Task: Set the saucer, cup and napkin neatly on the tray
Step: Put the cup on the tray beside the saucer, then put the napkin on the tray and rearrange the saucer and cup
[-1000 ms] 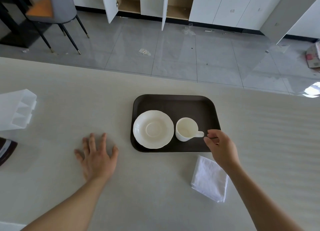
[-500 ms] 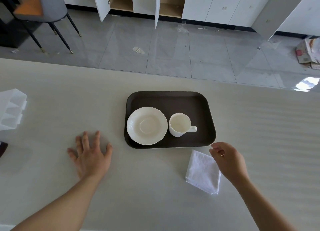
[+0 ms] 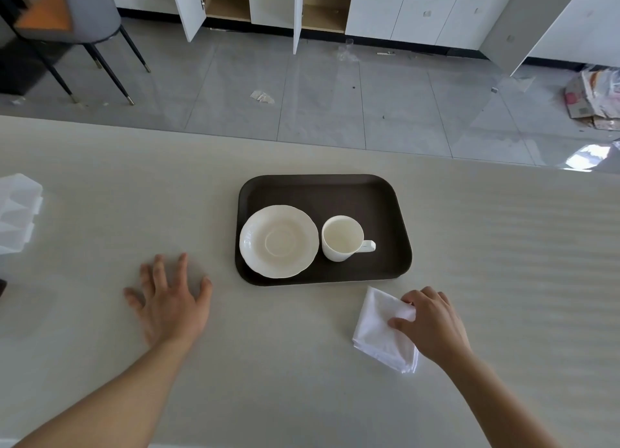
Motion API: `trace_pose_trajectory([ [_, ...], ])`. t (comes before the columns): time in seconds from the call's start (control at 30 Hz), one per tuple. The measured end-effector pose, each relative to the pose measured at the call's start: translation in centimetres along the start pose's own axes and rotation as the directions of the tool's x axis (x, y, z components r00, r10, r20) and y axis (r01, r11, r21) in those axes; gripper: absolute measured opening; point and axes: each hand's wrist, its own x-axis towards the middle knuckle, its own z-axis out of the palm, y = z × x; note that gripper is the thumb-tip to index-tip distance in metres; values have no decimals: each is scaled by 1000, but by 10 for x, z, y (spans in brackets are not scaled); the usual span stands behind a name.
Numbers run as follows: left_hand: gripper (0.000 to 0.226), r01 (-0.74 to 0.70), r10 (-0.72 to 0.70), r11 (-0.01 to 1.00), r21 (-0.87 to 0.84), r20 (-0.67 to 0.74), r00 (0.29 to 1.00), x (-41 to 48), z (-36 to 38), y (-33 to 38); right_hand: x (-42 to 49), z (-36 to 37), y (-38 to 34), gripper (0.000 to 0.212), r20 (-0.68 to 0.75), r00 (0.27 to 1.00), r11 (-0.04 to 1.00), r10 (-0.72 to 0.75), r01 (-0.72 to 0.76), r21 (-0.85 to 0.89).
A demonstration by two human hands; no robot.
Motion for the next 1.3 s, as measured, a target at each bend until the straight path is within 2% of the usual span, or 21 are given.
trace_pose_trajectory([
  [0.17, 72, -7, 7, 1000, -5, -2, 1000, 0, 1, -1, -2, -6, -5, 20, 13, 1000, 998, -9, 8, 62],
  [0.33, 72, -4, 4, 1000, -3, 3, 1000, 1, 1, -1, -8, -29, 3, 20, 40, 998, 951, 55, -65, 301],
  [0.47, 73, 2, -2, 1000, 2, 13, 1000, 0, 1, -1, 1, -68, 13, 20, -71, 987, 863, 146, -92, 497],
  [0.6, 73, 3, -4, 1000, 10, 19, 1000, -1, -1, 0, 32, -99, 11, 20, -203, 945, 737, 256, -55, 674],
  [0.67, 73, 2, -2, 1000, 9, 16, 1000, -1, -2, 1, 51, -101, 3, 20, -213, 931, 656, 297, -37, 754],
  [0.83, 74, 11, -11, 1000, 5, 17, 1000, -2, -4, 1, 88, -75, -26, 36, -39, 929, 317, 369, -86, 945],
  [0.97, 74, 13, -14, 1000, 9, 25, 1000, -2, -4, 2, 101, -49, -39, 39, 60, 907, 235, 417, -171, 957],
  [1.03, 74, 11, -12, 1000, 16, 30, 999, -1, -4, 2, 104, -41, -41, 41, 92, 902, 288, 422, -229, 930],
  [1.1, 75, 10, -11, 1000, 23, 29, 1000, -1, -4, 2, 104, -39, -42, 41, 24, 921, 532, 388, -245, 811],
  [1.17, 75, 11, -11, 1000, 15, 22, 1000, -2, -5, 2, 100, -39, -41, 39, -73, 956, 789, 284, -190, 584],
  [1.2, 75, 12, -12, 1000, 10, 20, 1000, -2, -5, 2, 98, -40, -41, 36, -108, 967, 874, 231, -158, 460],
  [1.23, 75, 12, -12, 1000, 7, 20, 1000, -2, -5, 3, 97, -39, -40, 34, -141, 971, 927, 192, -132, 351],
  [1.3, 75, 11, -11, 1000, 9, 21, 1000, -3, -6, 3, 93, -38, -38, 35, -194, 968, 966, 162, -116, 230],
])
